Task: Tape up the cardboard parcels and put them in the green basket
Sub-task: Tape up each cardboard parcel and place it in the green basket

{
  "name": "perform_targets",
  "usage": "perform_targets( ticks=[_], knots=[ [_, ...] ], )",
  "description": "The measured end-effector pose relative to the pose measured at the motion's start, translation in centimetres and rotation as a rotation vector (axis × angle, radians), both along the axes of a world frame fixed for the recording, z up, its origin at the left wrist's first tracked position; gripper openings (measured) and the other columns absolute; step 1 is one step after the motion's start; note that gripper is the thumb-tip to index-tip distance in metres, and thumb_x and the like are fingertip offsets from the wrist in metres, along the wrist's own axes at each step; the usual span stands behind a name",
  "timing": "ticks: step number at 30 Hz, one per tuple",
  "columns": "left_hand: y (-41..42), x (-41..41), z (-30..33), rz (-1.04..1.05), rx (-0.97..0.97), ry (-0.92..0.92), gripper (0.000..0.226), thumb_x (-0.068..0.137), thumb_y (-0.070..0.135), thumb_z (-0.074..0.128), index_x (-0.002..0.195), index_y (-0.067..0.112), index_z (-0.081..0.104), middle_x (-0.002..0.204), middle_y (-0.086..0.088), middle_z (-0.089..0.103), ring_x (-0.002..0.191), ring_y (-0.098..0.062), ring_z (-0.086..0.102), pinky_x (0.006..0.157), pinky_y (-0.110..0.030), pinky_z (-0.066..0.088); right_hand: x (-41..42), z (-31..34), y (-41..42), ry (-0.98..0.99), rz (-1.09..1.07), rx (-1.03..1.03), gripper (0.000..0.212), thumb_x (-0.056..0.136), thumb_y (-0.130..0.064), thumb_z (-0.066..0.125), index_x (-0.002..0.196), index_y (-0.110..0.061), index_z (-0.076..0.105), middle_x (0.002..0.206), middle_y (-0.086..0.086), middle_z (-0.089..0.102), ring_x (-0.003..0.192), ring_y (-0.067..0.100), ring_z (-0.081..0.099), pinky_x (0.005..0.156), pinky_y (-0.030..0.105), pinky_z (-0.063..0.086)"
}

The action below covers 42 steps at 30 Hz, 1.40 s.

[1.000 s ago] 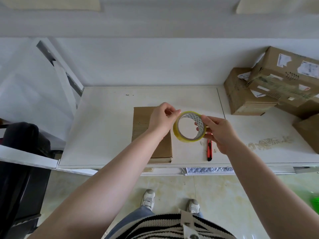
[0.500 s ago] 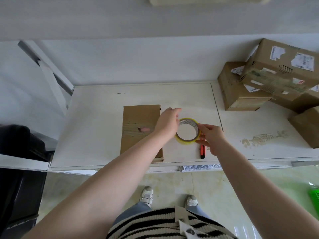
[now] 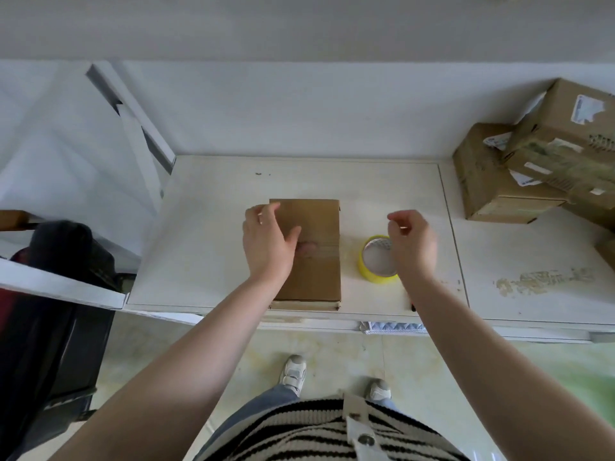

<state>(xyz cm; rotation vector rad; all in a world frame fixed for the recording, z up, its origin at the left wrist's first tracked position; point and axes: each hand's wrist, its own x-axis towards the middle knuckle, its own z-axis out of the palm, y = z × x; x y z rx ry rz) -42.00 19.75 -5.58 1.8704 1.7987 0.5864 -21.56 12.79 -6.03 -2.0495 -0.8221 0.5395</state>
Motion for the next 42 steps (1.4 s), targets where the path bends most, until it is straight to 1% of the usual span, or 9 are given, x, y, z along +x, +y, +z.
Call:
perform_targets(
  ticks=[3, 8, 12, 21, 28, 33, 36, 38, 42],
  knots=[
    [-0.1, -0.6, -0.6, 0.063, -0.133, 0.043, 0.081, 0.086, 0.045, 0.069, 0.149, 0.01, 0.03, 0.146, -0.012, 0.032, 0.133, -0.031, 0.036, 0.105, -0.039, 0.036, -2.7, 1.2, 0.6, 0.028, 0.145, -0.065, 0.006, 0.09, -0.018, 0.06, 0.089, -0.022, 0.064, 0.075, -0.017, 0.06, 0.07, -0.003, 0.057, 0.058, 0.01, 0.035],
    [0.1, -0.8, -1.3, 0.027, -0.384, -0.055, 0.088, 0.081, 0.058, 0.069, 0.142, 0.008, 0.03, 0.138, -0.012, 0.048, 0.125, -0.032, 0.05, 0.096, -0.046, 0.047, -6.0, 0.5, 0.5, 0.166, 0.207, -0.239, 0.02, 0.093, -0.022, 0.062, 0.105, -0.009, 0.071, 0.089, 0.001, 0.067, 0.091, 0.022, 0.063, 0.076, 0.027, 0.044],
    [-0.5, -0.8, -1.7, -0.018, -0.337, -0.13, 0.074, 0.078, 0.056, 0.072, 0.125, 0.012, 0.036, 0.126, -0.006, 0.055, 0.11, -0.031, 0.058, 0.085, -0.044, 0.051, -8.5, -0.1, 0.3, 0.217, 0.157, -0.228, 0.019, 0.092, -0.013, 0.055, 0.1, -0.008, 0.072, 0.09, 0.01, 0.071, 0.086, 0.029, 0.061, 0.069, 0.033, 0.045],
    [-0.6, -1.0, -2.0, -0.033, -0.301, -0.095, 0.074, 0.081, 0.057, 0.069, 0.126, 0.012, 0.033, 0.129, -0.005, 0.051, 0.106, -0.034, 0.059, 0.08, -0.043, 0.05, -9.8, -0.8, 0.4, 0.237, 0.122, -0.242, 0.026, 0.096, -0.01, 0.043, 0.108, -0.009, 0.066, 0.09, 0.014, 0.065, 0.077, 0.025, 0.05, 0.062, 0.03, 0.037],
    [-0.8, -0.5, -2.5, -0.036, -0.307, -0.075, 0.083, 0.084, 0.054, 0.067, 0.14, 0.009, 0.025, 0.14, -0.007, 0.045, 0.116, -0.035, 0.057, 0.084, -0.042, 0.047, -9.8, -1.6, 1.0, 0.07, 0.195, -0.37, 0.032, 0.103, -0.019, 0.035, 0.13, -0.002, 0.041, 0.121, 0.021, 0.059, 0.114, 0.039, 0.054, 0.077, 0.036, 0.037],
    [-1.2, -0.3, -2.7, -0.077, -0.308, 0.023, 0.101, 0.091, 0.055, 0.056, 0.155, 0.007, -0.006, 0.16, -0.01, 0.02, 0.136, -0.034, 0.041, 0.1, -0.042, 0.041, -9.7, -2.8, 0.6, 0.108, 0.229, -0.351, 0.053, 0.105, -0.031, 0.031, 0.152, -0.008, 0.02, 0.144, 0.017, 0.047, 0.13, 0.035, 0.045, 0.094, 0.035, 0.036],
    [-1.6, 0.1, -2.8, -0.2, -0.072, 0.345, 0.093, 0.096, 0.058, 0.035, 0.152, 0.005, -0.017, 0.163, -0.015, -0.013, 0.151, -0.033, -0.002, 0.12, -0.049, 0.004, -9.5, -3.2, 0.4, 0.145, 0.217, -0.291, 0.054, 0.105, -0.03, 0.033, 0.154, -0.009, 0.02, 0.147, 0.015, 0.044, 0.133, 0.031, 0.043, 0.096, 0.03, 0.034],
    [-1.5, 1.0, -2.8, -0.308, 0.098, 0.422, 0.085, 0.097, 0.055, 0.027, 0.153, 0.008, -0.017, 0.161, -0.013, -0.022, 0.149, -0.03, -0.017, 0.117, -0.049, -0.013, -9.6, -3.4, 0.5, 0.157, 0.198, -0.276, 0.052, 0.105, -0.029, 0.035, 0.151, -0.007, 0.026, 0.144, 0.015, 0.047, 0.131, 0.031, 0.045, 0.091, 0.028, 0.034],
    [-0.4, 2.3, -3.8, -0.471, 0.123, 0.489, 0.075, 0.102, 0.046, 0.025, 0.153, 0.012, -0.019, 0.16, -0.009, -0.027, 0.148, -0.026, -0.022, 0.12, -0.047, -0.011, -9.5, -3.7, 0.4, 0.146, 0.178, -0.25, 0.037, 0.105, -0.025, 0.036, 0.131, 0.0, 0.046, 0.125, 0.019, 0.059, 0.114, 0.034, 0.054, 0.07, 0.025, 0.026]
  ],
)
